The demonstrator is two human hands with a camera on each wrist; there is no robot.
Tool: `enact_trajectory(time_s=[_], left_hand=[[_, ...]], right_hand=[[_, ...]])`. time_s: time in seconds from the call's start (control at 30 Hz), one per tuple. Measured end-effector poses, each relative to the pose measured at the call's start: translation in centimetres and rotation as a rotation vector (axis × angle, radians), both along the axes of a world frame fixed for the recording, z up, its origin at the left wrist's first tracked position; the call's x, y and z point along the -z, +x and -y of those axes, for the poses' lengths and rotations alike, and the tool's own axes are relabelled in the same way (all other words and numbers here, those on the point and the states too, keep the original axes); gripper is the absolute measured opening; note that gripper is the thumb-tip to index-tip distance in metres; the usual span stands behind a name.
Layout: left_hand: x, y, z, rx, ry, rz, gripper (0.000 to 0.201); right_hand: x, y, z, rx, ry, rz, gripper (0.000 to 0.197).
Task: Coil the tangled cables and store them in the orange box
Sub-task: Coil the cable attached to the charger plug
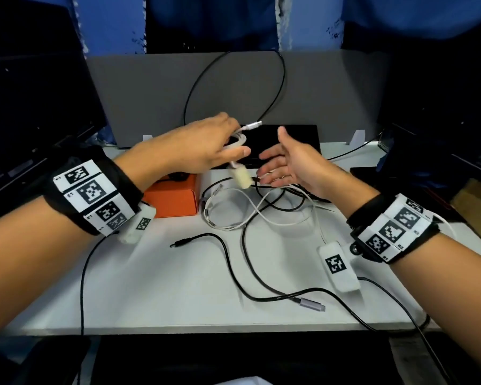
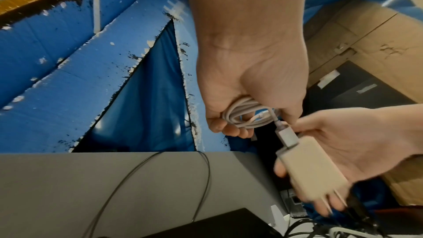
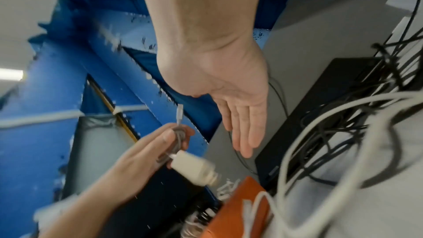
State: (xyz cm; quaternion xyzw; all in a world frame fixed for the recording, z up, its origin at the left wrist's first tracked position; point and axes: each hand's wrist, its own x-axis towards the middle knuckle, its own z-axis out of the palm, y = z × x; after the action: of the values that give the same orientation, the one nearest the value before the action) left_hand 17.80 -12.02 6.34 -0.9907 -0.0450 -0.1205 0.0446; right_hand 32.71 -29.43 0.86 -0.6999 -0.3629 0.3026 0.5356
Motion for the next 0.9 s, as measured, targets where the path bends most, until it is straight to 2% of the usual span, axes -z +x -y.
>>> enact_trajectory(time_s=[0.07, 0.13, 0.2, 0.27, 0.33, 0.43, 0.6, 0.67, 0.77, 0.9], left_hand=[[-0.1, 0.5, -1.1, -0.044, 0.01, -0.012, 0.056], [-0.1, 1.1, -2.0, -0.068, 0.017, -0.037, 0.055], [-0.1, 2.0, -2.6, -0.087, 0.008, -0.046, 0.053], [-0.2, 3.1, -3.0, -0.095, -0.006, -0.04, 0.051], [-0.2, 4.2, -3.3, -0.106, -0.027, -0.039, 0.052], [0.3, 6.0, -3.5, -0.138, -0.06, -0.072, 0.057], [2.7, 9.2, -4.5, -0.196, -0.096, -0.113, 0.044], [3.7, 10.4, -5.2, -0.261, -0.121, -0.135, 0.047], [4.8, 11.8, -6.2, -0.357, -0.154, -0.211, 0.068], [5.9, 12.6, -7.3, -0.445, -0.237, -0.206, 0.065]], right_hand=[[1.2, 0.0, -0.1, -0.059, -0.148, 0.188, 0.065], [2.3, -0.5, 0.2, -0.258, -0.321, 0.552, 0.055], [3.5, -1.6, 0.4, -0.483, -0.498, 0.849, 0.068], [4.6, -2.4, 0.5, -0.604, -0.686, 0.962, 0.08], [5.6, -2.3, 0.7, -0.649, -0.838, 1.009, 0.082], [5.7, -0.6, 1.4, -0.613, -0.969, 1.067, 0.08], [5.3, 3.3, 3.6, -0.487, -1.136, 1.112, 0.078], [5.3, 4.4, 4.4, -0.44, -1.168, 1.107, 0.078], [5.4, 5.1, 4.7, -0.405, -1.164, 1.127, 0.076], [5.7, 5.5, 4.0, -0.352, -1.161, 1.088, 0.075]])
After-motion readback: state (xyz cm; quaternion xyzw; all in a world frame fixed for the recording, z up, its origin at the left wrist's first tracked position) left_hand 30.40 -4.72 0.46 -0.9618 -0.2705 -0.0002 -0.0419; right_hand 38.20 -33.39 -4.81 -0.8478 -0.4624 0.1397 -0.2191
